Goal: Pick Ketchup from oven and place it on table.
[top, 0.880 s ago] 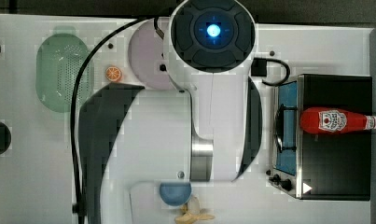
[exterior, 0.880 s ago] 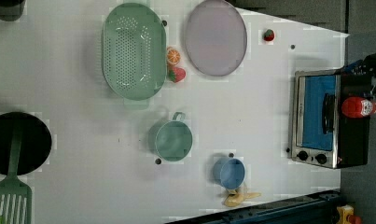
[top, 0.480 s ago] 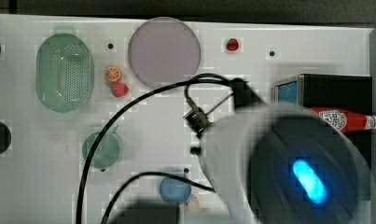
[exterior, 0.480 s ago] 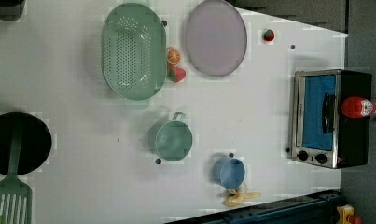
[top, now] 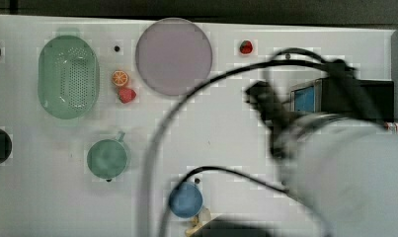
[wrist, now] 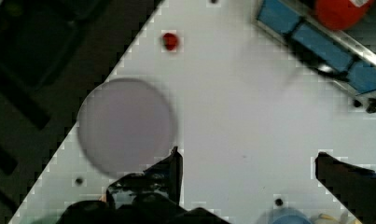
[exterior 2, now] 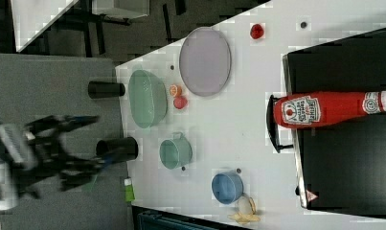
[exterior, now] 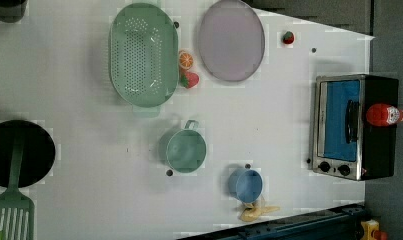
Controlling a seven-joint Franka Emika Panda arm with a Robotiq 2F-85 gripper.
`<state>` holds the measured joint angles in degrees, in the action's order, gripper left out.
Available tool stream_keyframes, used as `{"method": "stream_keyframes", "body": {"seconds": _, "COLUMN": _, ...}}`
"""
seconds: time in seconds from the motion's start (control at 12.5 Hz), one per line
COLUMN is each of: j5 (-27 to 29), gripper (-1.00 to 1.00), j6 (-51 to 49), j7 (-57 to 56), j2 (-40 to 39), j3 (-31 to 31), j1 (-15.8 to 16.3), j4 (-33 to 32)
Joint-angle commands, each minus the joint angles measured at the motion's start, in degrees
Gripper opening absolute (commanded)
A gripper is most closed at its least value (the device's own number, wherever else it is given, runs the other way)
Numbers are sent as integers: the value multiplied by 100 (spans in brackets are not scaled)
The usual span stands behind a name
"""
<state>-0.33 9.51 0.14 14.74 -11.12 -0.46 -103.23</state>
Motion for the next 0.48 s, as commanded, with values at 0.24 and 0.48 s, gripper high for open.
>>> {"method": "stream_keyframes", "body": {"seconds": 0.24, "j5": -14, "gripper": 100, "j6": 646, "j7": 191, "j2": -805, "j3": -1157, "j1": -447, "j4": -212}}
{"method": "stream_keyframes", "body": {"seconds": 0.48, "j5": -10, "gripper": 100, "j6": 1204, "j7": 191, "j2": -1332, "j3": -1622, "j1": -462, "j4": -152}}
